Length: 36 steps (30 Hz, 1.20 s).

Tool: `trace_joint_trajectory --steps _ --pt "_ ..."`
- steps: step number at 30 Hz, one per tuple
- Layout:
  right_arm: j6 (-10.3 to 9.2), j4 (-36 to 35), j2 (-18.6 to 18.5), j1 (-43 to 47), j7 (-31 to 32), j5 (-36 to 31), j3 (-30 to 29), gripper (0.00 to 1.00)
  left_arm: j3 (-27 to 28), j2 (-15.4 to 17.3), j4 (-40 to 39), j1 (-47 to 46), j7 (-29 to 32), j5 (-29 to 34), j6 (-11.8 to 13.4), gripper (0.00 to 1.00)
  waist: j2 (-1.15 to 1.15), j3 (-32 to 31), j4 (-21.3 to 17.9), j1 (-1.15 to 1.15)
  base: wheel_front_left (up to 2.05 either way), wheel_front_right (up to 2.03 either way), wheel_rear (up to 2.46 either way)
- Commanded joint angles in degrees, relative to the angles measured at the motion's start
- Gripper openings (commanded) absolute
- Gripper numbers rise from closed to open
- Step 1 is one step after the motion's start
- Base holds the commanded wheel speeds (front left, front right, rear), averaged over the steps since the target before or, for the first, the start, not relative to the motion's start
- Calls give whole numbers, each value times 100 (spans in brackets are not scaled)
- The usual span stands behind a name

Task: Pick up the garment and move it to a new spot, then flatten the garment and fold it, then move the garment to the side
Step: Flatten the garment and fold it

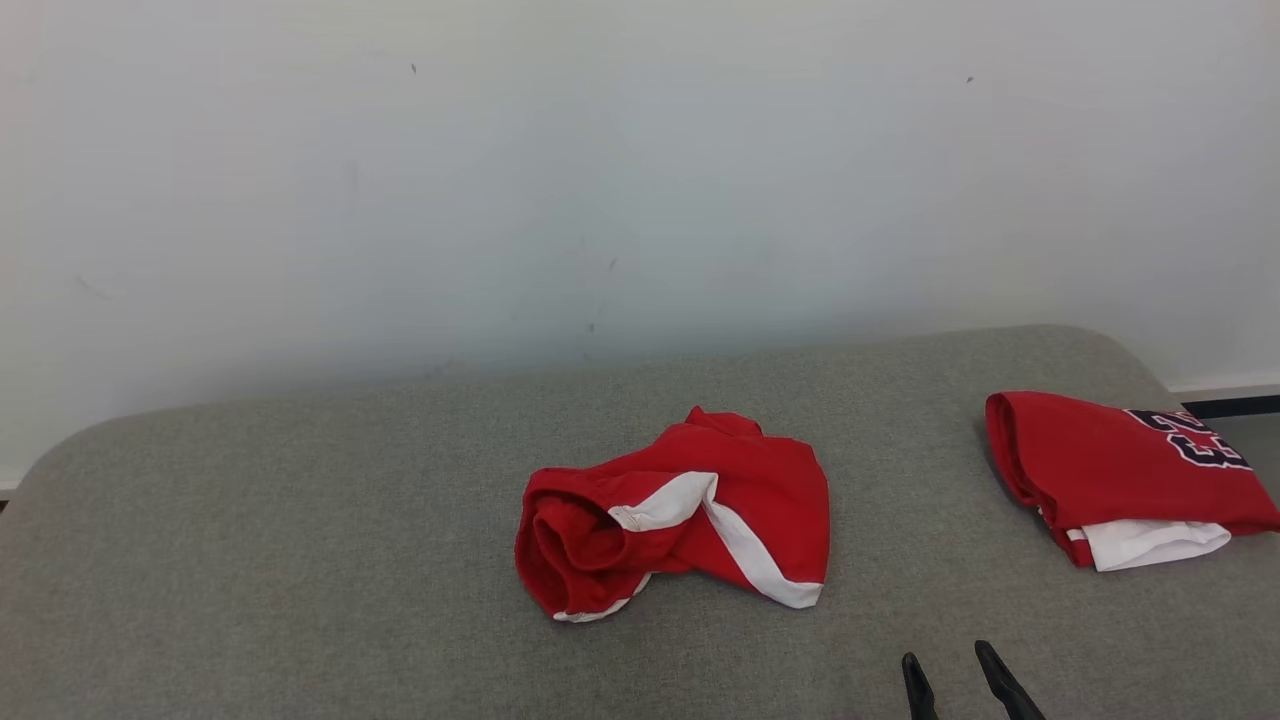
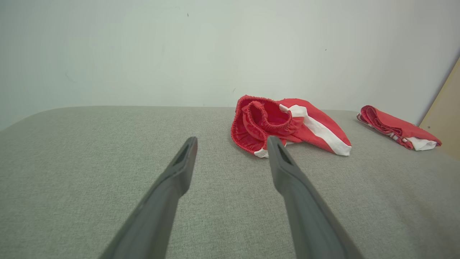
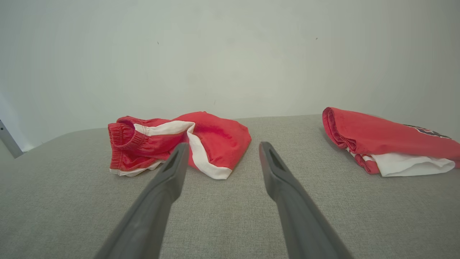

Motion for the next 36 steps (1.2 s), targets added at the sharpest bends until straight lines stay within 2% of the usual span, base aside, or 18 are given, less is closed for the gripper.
trace_joint_trajectory --steps 1,25,31,36 --pt "-5 1 -3 -36 -4 -4 3 100 -2 -4 17 -62 -23 15 35 100 -1 2 -2 0 0 0 0" --pt "-5 15 -41 -81 -4 28 14 100 -105 -4 68 -126 -23 33 41 100 -1 79 -14 0 0 0 0" --pt "-5 22 -57 -116 -4 28 45 100 -253 -3 239 -343 -23 -95 3 100 -1 148 -53 0 0 0 0" --pt "-5 30 -104 -253 -4 37 127 100 -572 -2 495 -875 -23 -334 -42 100 -1 275 -181 0 0 0 0"
